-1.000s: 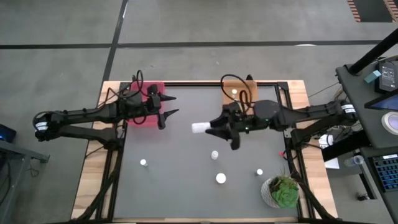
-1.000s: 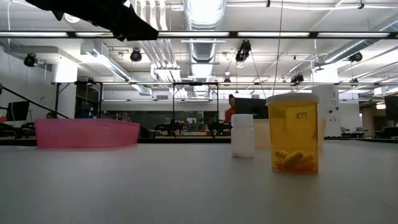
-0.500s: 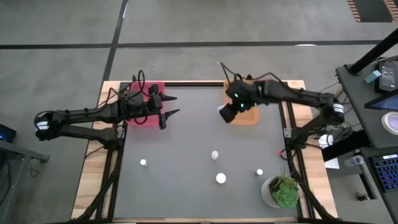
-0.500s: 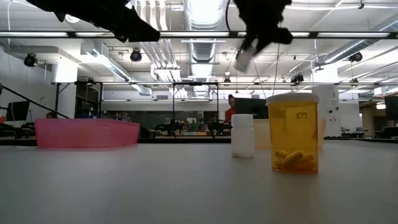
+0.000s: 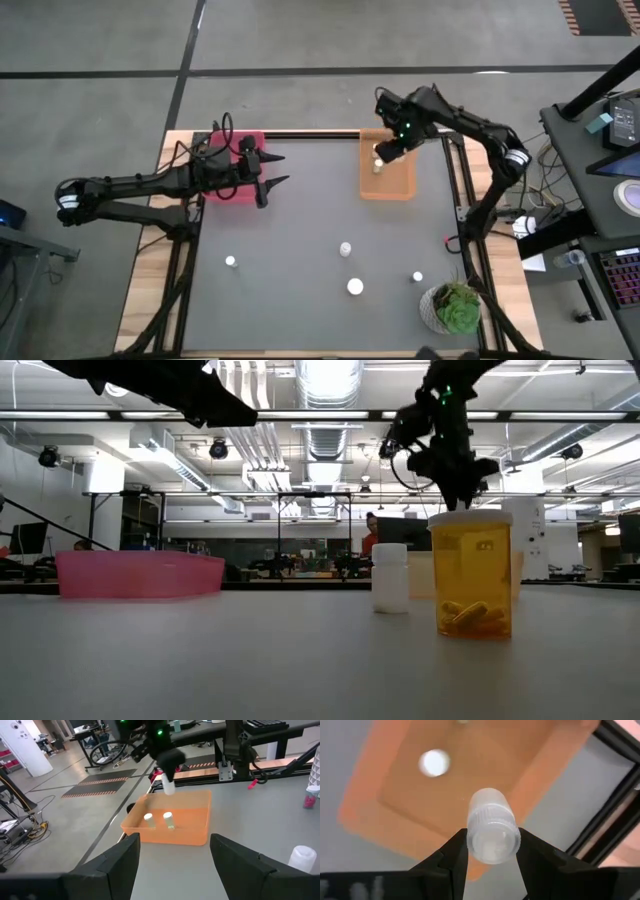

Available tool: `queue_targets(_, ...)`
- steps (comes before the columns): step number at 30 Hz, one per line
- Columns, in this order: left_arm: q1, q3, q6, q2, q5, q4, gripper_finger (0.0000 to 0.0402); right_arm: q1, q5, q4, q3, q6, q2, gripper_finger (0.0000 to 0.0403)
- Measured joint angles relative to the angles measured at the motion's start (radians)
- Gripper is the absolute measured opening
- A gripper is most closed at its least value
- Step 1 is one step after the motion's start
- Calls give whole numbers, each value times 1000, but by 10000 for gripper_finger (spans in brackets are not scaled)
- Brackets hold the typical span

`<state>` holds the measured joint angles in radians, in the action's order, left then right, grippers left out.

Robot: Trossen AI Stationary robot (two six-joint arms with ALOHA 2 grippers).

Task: Pick and place medicine bottles into bin by pill shape (circle, oval)
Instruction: Put the right white tablet bottle into the orange bin

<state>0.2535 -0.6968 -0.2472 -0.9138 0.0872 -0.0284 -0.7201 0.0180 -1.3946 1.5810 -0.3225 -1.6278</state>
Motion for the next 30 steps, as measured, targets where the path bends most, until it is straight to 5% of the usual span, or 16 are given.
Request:
queue_targets(10, 0, 0, -2, 0, 0, 0, 226, -148, 0, 112, 0, 108, -102, 137)
queue_targets(30, 0, 0, -4, 0, 0, 0, 226, -158, -26, 237, 0, 185, -239, 137)
